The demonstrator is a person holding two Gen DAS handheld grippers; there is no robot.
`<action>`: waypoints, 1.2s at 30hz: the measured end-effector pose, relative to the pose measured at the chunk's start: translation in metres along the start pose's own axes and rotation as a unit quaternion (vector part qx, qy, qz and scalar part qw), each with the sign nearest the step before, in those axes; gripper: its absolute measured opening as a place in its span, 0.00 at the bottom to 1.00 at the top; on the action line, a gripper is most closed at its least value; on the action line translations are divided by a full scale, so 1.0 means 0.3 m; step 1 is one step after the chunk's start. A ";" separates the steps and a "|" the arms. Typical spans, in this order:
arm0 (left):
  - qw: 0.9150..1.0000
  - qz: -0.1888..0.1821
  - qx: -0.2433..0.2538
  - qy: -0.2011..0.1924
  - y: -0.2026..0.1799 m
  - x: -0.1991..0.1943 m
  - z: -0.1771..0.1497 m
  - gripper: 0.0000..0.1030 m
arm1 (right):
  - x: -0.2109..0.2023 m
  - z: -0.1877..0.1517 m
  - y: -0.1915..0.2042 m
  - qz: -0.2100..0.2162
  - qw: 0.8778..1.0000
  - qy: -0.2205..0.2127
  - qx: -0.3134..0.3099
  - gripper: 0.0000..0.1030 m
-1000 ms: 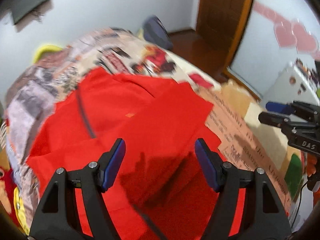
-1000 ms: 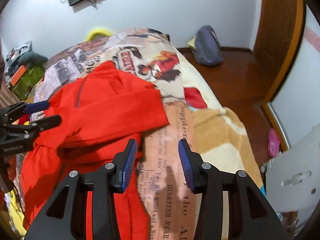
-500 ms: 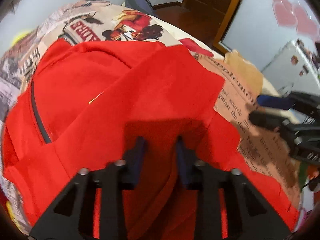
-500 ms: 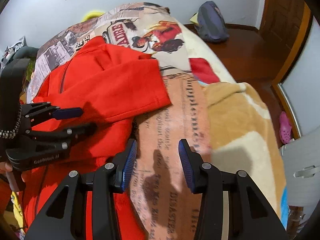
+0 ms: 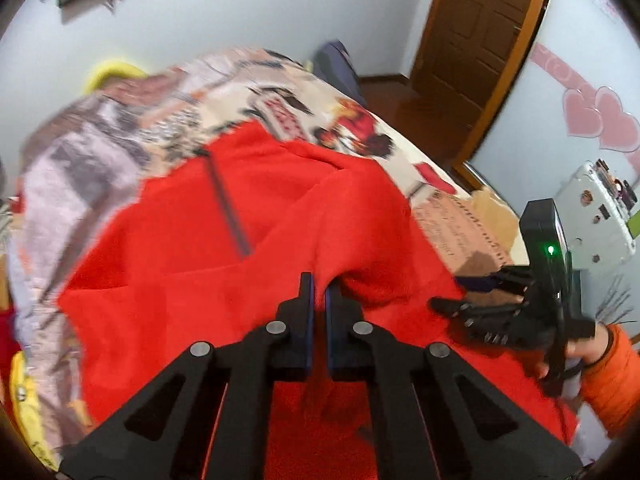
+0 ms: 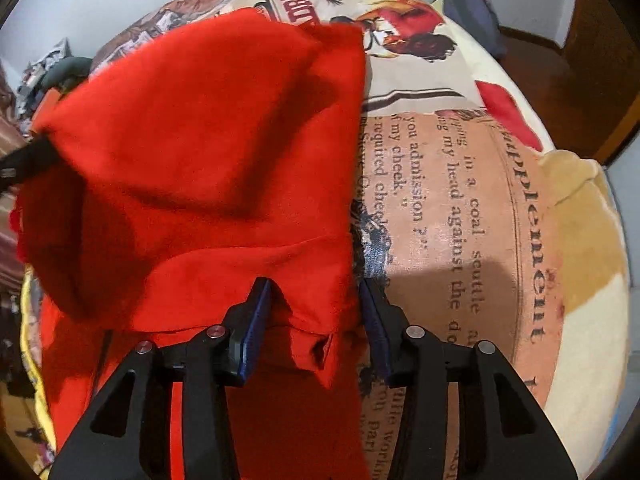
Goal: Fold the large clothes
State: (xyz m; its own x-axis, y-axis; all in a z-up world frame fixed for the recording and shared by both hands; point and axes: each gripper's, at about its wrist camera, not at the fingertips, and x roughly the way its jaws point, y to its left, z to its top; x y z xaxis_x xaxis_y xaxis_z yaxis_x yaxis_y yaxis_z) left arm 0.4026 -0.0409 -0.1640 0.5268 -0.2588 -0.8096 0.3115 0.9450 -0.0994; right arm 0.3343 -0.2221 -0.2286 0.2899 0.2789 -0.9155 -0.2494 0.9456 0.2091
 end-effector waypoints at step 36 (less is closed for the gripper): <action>0.980 0.070 -0.176 0.062 0.506 -0.166 -0.450 0.32 | -0.163 0.036 0.069 -0.040 0.998 -0.047 0.013 0.47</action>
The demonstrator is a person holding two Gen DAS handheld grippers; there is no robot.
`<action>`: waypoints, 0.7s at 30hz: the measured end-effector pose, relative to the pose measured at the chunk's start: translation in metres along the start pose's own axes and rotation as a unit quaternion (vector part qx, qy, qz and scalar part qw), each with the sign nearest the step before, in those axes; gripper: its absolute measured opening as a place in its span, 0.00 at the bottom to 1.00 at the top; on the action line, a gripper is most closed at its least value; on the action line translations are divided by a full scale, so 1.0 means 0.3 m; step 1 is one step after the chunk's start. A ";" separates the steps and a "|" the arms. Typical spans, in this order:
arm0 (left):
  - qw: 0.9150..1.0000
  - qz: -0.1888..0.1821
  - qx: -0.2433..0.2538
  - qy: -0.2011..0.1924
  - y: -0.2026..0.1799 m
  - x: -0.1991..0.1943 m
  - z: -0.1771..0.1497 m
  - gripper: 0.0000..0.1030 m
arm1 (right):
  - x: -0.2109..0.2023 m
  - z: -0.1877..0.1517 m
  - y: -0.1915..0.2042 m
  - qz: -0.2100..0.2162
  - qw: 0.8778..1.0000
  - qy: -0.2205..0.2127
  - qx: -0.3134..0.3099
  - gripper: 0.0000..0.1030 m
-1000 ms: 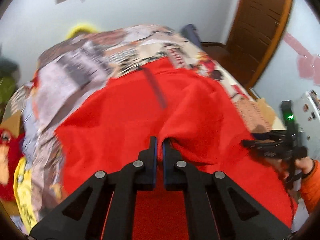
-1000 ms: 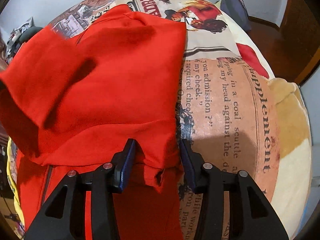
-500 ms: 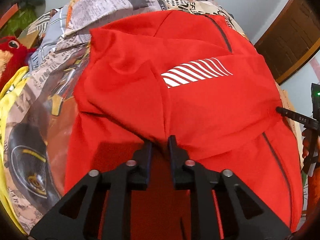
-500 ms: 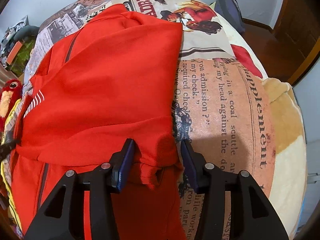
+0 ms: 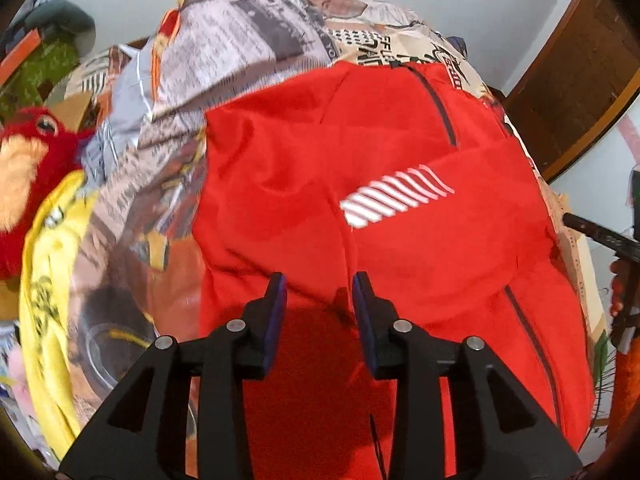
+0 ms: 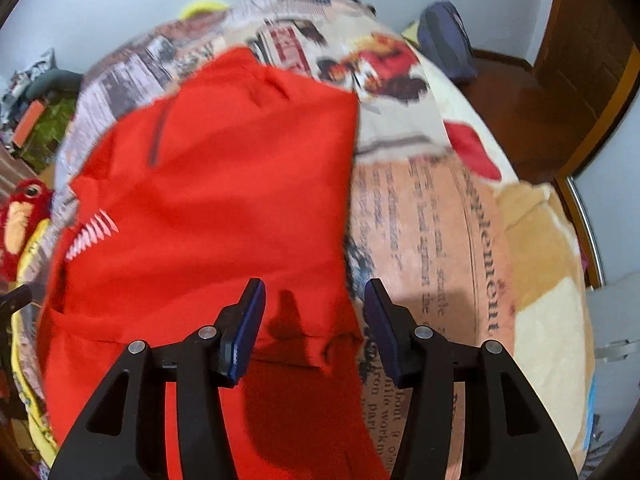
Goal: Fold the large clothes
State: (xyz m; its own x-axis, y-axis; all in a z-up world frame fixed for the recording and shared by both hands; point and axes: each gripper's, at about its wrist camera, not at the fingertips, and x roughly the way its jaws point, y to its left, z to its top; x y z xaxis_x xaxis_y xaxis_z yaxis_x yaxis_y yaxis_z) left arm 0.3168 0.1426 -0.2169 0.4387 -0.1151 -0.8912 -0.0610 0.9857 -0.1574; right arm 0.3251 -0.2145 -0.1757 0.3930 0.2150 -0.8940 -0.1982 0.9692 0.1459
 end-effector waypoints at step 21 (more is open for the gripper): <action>0.999 0.019 -0.027 -0.006 0.041 0.167 0.065 0.02 | 0.191 -0.044 0.140 -0.009 0.996 0.035 -0.083 0.51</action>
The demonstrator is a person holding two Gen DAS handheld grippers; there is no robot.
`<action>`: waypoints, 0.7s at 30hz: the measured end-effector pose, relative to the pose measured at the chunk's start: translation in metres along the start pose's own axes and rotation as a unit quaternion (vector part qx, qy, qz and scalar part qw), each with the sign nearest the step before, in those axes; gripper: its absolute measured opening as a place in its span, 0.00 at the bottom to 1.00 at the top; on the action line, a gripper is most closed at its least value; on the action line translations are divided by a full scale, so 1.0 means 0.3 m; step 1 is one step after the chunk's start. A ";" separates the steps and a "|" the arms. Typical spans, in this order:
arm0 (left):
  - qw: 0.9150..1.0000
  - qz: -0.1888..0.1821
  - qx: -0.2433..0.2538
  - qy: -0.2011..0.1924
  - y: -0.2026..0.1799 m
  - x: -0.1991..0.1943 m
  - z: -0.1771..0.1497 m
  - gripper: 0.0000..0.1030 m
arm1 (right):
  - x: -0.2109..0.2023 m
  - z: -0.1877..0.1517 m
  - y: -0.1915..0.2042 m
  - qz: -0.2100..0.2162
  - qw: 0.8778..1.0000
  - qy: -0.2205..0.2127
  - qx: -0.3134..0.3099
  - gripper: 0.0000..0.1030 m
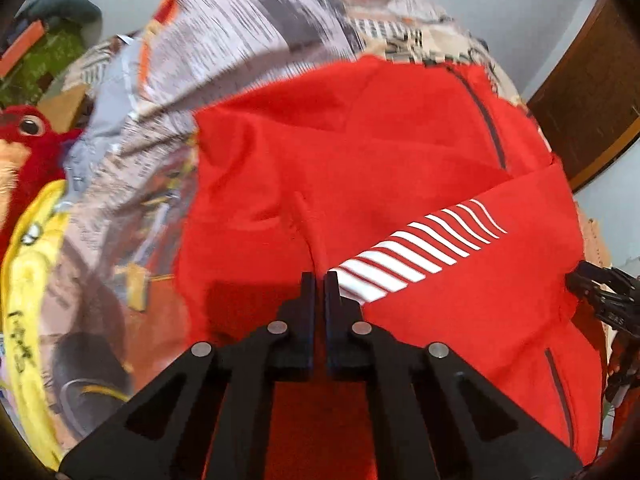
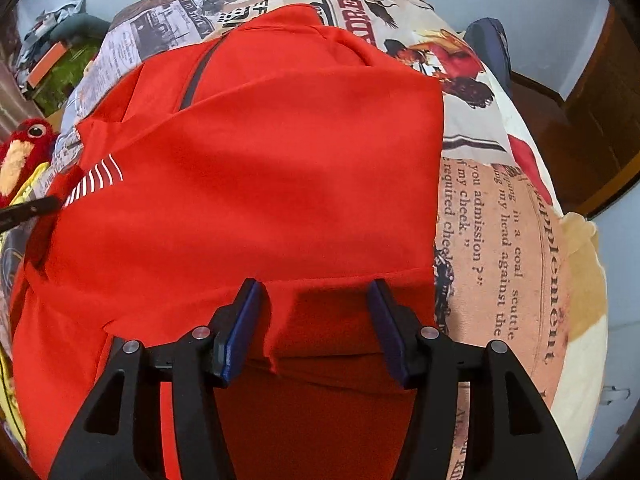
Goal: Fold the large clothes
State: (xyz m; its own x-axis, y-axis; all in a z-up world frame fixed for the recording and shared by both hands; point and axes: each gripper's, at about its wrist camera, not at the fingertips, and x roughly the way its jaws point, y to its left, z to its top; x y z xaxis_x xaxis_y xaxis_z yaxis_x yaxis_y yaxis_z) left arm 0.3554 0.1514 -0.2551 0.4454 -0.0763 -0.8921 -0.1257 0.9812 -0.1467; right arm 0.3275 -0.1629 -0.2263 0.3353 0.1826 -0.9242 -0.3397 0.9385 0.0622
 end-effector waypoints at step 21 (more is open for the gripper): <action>0.999 0.035 -0.002 0.039 0.138 -0.178 -0.396 0.09 | -0.050 -0.034 -0.023 -0.029 0.999 0.026 0.027 0.57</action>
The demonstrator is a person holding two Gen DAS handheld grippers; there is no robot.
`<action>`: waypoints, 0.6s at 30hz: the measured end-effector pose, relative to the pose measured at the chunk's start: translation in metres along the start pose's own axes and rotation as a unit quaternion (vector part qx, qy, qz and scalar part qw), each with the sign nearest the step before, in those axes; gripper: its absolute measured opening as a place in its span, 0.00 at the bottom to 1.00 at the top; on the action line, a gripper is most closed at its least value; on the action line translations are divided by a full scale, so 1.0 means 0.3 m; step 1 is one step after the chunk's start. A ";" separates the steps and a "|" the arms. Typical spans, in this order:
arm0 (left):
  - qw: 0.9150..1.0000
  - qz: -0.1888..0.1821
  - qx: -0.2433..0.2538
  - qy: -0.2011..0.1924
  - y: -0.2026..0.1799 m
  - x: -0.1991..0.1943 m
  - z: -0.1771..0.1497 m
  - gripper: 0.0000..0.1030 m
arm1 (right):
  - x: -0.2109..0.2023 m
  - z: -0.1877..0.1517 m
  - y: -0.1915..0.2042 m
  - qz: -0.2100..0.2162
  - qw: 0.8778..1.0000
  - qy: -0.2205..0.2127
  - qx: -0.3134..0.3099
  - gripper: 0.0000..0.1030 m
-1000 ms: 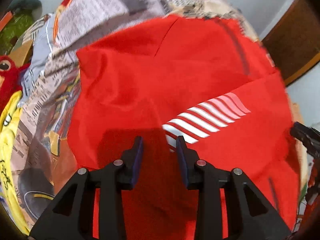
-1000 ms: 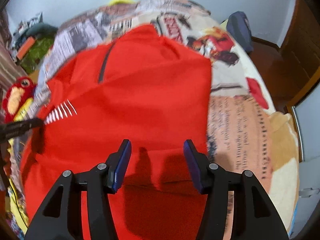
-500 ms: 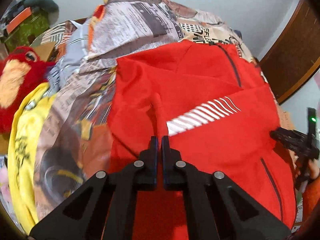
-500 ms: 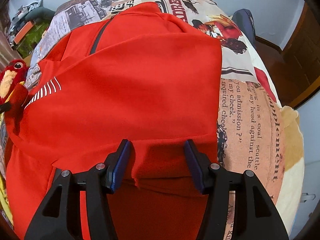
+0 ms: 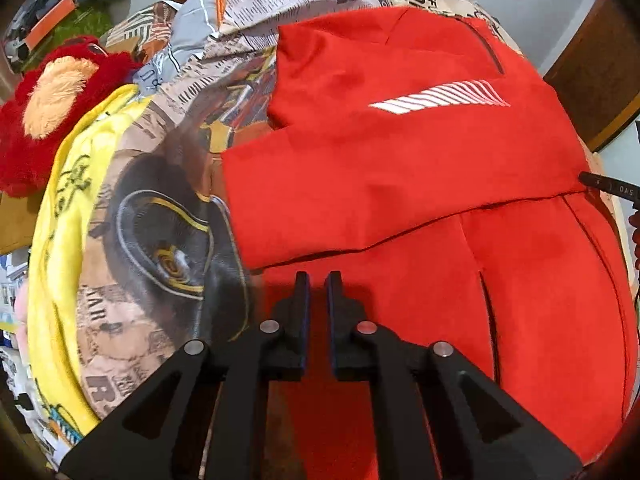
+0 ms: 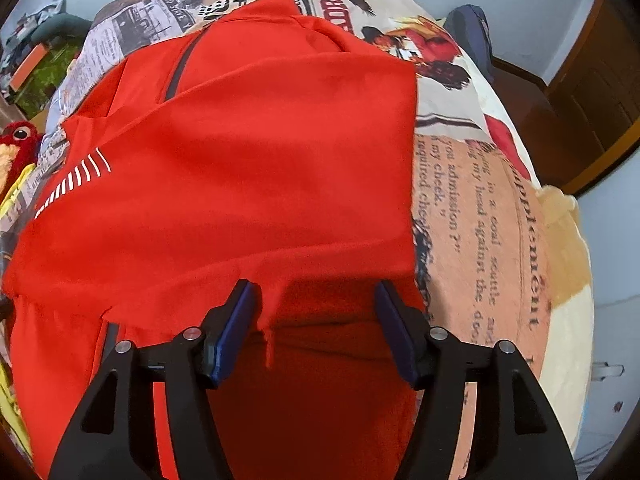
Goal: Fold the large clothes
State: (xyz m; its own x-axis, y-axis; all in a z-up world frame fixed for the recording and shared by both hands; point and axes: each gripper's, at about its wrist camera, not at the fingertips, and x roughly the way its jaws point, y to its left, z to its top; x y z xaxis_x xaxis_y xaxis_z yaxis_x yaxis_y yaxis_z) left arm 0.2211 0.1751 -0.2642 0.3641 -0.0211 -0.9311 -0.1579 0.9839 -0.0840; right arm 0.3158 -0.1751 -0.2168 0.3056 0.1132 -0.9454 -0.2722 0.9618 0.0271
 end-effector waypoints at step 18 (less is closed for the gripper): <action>0.985 -0.008 0.071 -0.160 -0.163 -0.247 0.548 0.56 | -0.311 0.252 -0.020 0.011 0.992 -0.128 -0.010 0.70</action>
State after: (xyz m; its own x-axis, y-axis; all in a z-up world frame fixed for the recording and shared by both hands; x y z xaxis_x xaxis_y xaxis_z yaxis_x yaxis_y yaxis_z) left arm 0.3527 0.1578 -0.1326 0.6393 -0.0018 -0.7690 -0.0290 0.9992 -0.0265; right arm 0.3580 -0.1726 -0.1043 0.5199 0.1965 -0.8313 -0.2982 0.9537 0.0389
